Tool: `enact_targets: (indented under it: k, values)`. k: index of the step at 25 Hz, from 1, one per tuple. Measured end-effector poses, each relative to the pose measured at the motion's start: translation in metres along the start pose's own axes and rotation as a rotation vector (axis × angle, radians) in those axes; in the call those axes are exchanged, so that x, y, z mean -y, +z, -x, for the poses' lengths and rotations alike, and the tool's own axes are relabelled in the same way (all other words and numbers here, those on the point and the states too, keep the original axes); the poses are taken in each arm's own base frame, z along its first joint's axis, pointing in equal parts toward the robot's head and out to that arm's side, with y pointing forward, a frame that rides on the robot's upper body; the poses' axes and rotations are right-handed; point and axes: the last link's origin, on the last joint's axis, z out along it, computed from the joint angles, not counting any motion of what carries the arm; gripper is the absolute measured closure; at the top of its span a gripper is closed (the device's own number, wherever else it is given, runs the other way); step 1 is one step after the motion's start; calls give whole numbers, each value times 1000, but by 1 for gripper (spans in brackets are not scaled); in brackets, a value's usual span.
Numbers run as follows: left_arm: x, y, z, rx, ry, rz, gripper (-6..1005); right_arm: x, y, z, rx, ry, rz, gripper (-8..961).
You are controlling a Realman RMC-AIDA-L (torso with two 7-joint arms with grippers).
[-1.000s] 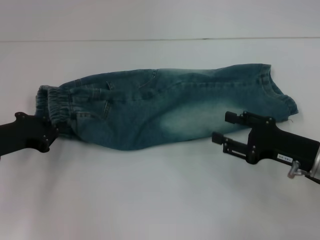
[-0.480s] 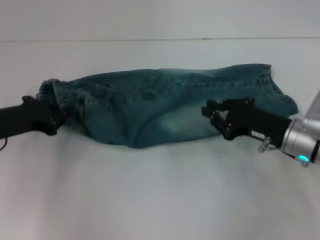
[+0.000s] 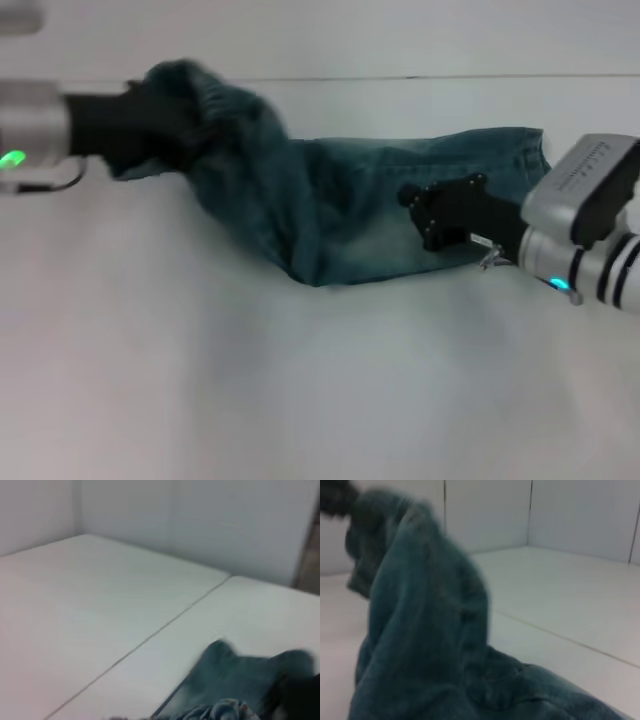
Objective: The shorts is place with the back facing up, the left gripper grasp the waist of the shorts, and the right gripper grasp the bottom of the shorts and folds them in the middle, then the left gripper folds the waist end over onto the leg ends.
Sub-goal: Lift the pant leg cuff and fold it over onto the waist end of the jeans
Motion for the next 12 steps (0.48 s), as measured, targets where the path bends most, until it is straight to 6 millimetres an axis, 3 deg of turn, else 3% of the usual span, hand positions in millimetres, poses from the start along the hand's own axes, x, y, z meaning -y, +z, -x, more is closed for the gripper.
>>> enact_targets:
  k: [2, 7, 12]
  values:
    - [-4, 6, -11, 1, 16, 18, 931, -3, 6, 2, -18, -14, 8, 951]
    - [-39, 52, -81, 29, 123, 144, 925, -16, 21, 9, -47, -46, 67, 953]
    - [-77, 111, -111, 135, 236, 201, 918, -26, 29, 12, -61, -61, 117, 952]
